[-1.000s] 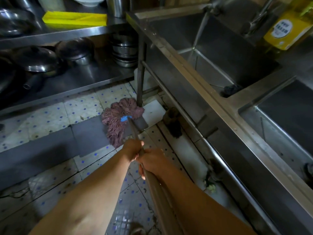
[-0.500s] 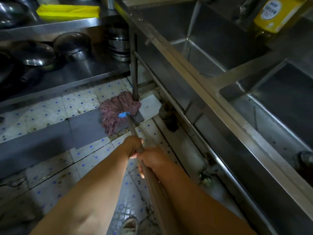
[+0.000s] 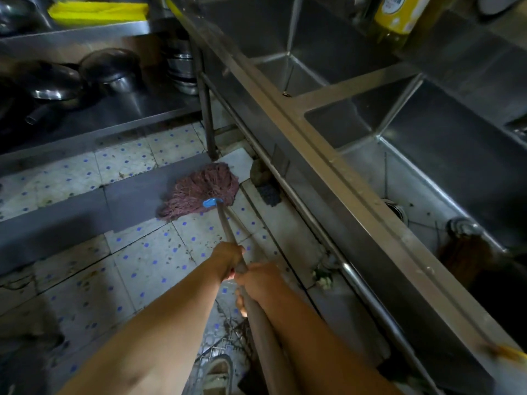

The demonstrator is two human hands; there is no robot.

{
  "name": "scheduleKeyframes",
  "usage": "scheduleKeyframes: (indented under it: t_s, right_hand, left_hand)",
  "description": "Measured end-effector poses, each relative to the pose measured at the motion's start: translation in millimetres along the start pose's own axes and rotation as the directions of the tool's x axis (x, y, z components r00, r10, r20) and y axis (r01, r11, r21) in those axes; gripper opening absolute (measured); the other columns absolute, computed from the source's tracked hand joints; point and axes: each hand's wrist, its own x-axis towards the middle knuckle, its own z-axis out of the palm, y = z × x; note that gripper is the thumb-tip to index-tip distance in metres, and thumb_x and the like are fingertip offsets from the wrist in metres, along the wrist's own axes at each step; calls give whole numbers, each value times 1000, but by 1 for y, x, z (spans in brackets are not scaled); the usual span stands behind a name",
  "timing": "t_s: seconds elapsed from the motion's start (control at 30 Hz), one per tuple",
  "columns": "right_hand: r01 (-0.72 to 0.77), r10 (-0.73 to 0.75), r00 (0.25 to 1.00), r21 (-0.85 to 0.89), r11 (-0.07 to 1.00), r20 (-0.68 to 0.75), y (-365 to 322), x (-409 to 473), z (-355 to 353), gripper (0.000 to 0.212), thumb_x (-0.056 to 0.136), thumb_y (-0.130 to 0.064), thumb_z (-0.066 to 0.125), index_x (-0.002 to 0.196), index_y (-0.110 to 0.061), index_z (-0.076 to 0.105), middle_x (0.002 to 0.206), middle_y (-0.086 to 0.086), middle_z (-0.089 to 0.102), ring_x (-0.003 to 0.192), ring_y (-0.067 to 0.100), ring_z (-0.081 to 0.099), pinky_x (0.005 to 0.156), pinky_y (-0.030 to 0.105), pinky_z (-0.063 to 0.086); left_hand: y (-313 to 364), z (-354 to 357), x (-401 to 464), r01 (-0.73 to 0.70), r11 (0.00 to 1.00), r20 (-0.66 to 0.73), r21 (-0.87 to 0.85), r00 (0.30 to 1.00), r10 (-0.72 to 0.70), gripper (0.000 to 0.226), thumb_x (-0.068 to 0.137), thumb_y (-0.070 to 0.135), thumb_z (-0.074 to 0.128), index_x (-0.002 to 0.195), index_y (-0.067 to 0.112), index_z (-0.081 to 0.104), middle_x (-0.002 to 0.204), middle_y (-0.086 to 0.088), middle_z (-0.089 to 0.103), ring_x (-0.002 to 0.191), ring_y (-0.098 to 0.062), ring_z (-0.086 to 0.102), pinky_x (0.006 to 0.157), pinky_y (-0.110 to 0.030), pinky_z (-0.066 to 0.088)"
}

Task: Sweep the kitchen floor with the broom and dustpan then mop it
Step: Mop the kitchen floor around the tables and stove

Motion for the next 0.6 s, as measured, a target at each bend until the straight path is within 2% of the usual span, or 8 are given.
scheduleKeyframes:
  t_s: [0.07,0.13,0.23,0.27,0.3,0.37,0.5,0.6]
  right_hand:
    - [23,-22,1000,33,999,-10,-3,14,5,19,91,-13,56,107,-2,56,66,11,55,41,17,52,46,23,45]
    - [71,-70,997,15,997,-27,-12,20,9,18,92,-12,55,107,-3,59,67,10,55,40,15,51,40,19,41]
    - [108,-112,993,-77,991,-47,-27,27,11,17,91,-9,54,104,-3,62,68,8,56,45,14,54,45,21,44]
    - [104,-109,993,-106,989,-43,-35,28,9,18,91,-10,55,106,-3,62,69,9,57,47,15,55,48,23,47]
    - [93,-98,994,-118,989,-44,-42,28,7,20,91,-12,56,108,-3,61,71,9,59,48,15,56,50,24,48]
    - [54,-61,997,-132,990,-47,-57,21,4,28,89,-16,59,114,-3,57,76,11,61,45,14,57,44,21,46]
    - [98,-102,994,-130,987,-26,-74,10,18,36,90,-14,58,122,-1,51,81,13,60,45,14,55,46,24,46]
    - [115,-120,992,-130,985,-26,-83,5,29,34,90,-13,56,122,-1,52,85,14,60,46,14,56,44,22,45]
  left_hand:
    - [4,-2,13,-10,1000,-16,24,1000,10,33,93,4,53,123,-11,51,78,-14,54,75,-26,56,51,-24,40]
    - [11,-7,29,-4,999,-45,35,999,5,31,92,5,55,118,-11,54,68,-11,48,61,-21,49,46,-24,37]
    - [23,-14,38,-10,997,-64,71,998,15,8,91,1,55,87,-5,59,67,-12,49,69,-22,52,47,-25,40]
    - [28,-16,40,-10,997,-59,80,998,15,12,90,0,55,79,-4,58,71,-14,51,72,-22,53,49,-24,41]
    - [32,-18,41,-21,996,-48,91,999,26,12,90,0,55,80,-7,59,77,-17,55,76,-22,56,52,-23,42]
    - [40,-23,39,-39,994,-47,102,998,44,21,89,2,57,103,-12,62,94,-20,61,91,-24,61,59,-24,42]
    - [52,-39,30,-51,992,-48,115,997,57,29,88,2,56,113,-11,60,88,-13,54,83,-20,53,29,-15,34]
    - [57,-52,29,-49,989,-78,138,995,60,30,87,5,57,114,-10,60,94,-12,53,88,-24,58,34,-18,39]
